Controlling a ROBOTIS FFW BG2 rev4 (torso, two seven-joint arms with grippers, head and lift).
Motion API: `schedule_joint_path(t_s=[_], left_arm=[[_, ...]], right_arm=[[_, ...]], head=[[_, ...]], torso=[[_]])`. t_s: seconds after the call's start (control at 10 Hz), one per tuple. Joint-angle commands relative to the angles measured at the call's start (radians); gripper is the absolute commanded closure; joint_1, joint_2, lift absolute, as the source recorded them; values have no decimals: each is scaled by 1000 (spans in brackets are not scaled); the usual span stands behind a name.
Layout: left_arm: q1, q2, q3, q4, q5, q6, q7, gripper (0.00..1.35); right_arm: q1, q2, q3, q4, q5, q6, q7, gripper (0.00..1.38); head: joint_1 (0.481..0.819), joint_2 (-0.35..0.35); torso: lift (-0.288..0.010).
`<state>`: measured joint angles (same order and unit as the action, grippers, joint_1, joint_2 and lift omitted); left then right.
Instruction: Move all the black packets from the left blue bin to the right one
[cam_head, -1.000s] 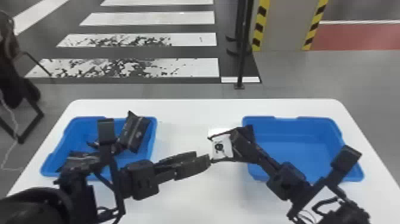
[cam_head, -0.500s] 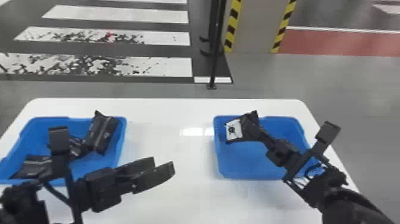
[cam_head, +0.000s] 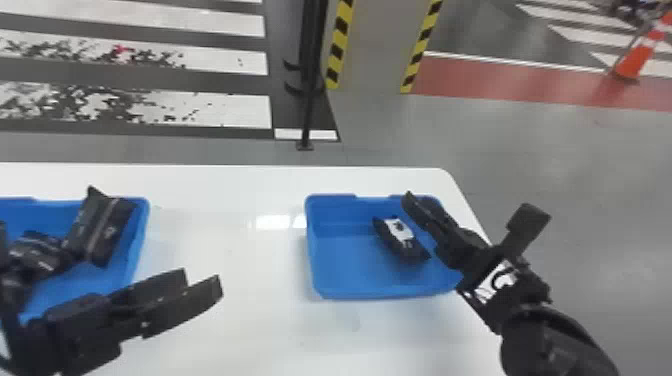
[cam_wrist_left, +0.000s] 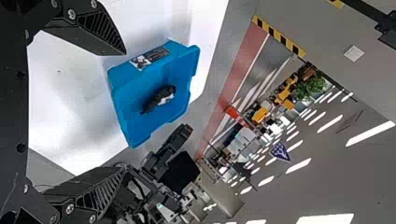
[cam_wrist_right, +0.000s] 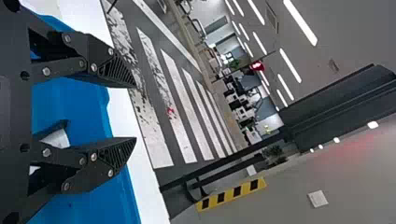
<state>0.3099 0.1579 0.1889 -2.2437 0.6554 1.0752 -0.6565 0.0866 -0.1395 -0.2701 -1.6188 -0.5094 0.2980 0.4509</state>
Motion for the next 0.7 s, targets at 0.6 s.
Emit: schedule_joint_path(t_s=[0.6], left_arm=[[-50,2,126,-8,-155,29,26,167]], right_arm=[[436,140,19,-459,230,-386,-51,125]], head=[[695,-197]], torso=[[-121]])
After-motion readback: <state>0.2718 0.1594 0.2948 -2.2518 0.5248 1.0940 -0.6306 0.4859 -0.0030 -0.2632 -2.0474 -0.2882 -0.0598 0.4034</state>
